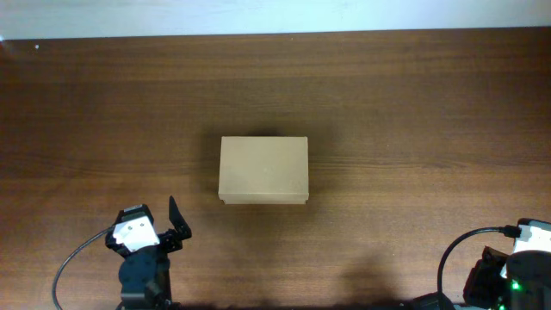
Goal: Pack container
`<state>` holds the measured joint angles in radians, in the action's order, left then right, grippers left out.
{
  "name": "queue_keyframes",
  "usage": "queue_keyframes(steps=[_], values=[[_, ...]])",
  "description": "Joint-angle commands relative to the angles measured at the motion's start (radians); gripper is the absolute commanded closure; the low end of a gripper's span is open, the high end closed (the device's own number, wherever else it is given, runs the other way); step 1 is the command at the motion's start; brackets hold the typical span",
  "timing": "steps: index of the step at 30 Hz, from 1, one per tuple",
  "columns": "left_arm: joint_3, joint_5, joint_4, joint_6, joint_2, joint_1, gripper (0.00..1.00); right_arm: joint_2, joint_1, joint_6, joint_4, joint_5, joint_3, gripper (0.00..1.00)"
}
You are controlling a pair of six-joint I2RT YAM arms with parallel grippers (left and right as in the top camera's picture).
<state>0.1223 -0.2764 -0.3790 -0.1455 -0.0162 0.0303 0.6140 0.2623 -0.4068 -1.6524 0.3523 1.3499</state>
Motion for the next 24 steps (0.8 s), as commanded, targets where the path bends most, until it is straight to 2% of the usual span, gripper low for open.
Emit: queue_keyframes(steps=[1,9,12,14,17,21,22,24], values=[[-0.006,0.008,-0.006,0.016,0.011,-0.007,0.01,-0.008,-0.007,0.01,0.006,-0.001,-0.003,0.96],[-0.006,0.008,-0.006,0.016,0.011,-0.007,0.01,-0.008,-0.007,0.01,0.01,-0.002,-0.003,0.94],[-0.006,0.008,-0.006,0.016,0.011,-0.007,0.01,-0.008,-0.007,0.01,0.012,-0.002,-0.003,0.85],[-0.006,0.008,-0.006,0.016,0.011,-0.007,0.01,-0.008,-0.007,0.01,0.011,-0.002,-0.003,0.75],[-0.006,0.008,-0.006,0.016,0.011,-0.007,0.01,-0.008,-0.007,0.009,0.011,-0.002,-0.003,0.46],[-0.006,0.008,-0.006,0.016,0.011,-0.007,0.01,-0.008,-0.007,0.009,0.01,-0.002,-0.003,0.14],[-0.006,0.008,-0.006,0.016,0.011,-0.007,0.01,-0.008,-0.007,0.009,0.011,-0.002,-0.003,0.01],[-0.006,0.008,-0.006,0.016,0.011,-0.007,0.01,-0.008,-0.007,0.009,0.011,-0.002,-0.003,0.01]])
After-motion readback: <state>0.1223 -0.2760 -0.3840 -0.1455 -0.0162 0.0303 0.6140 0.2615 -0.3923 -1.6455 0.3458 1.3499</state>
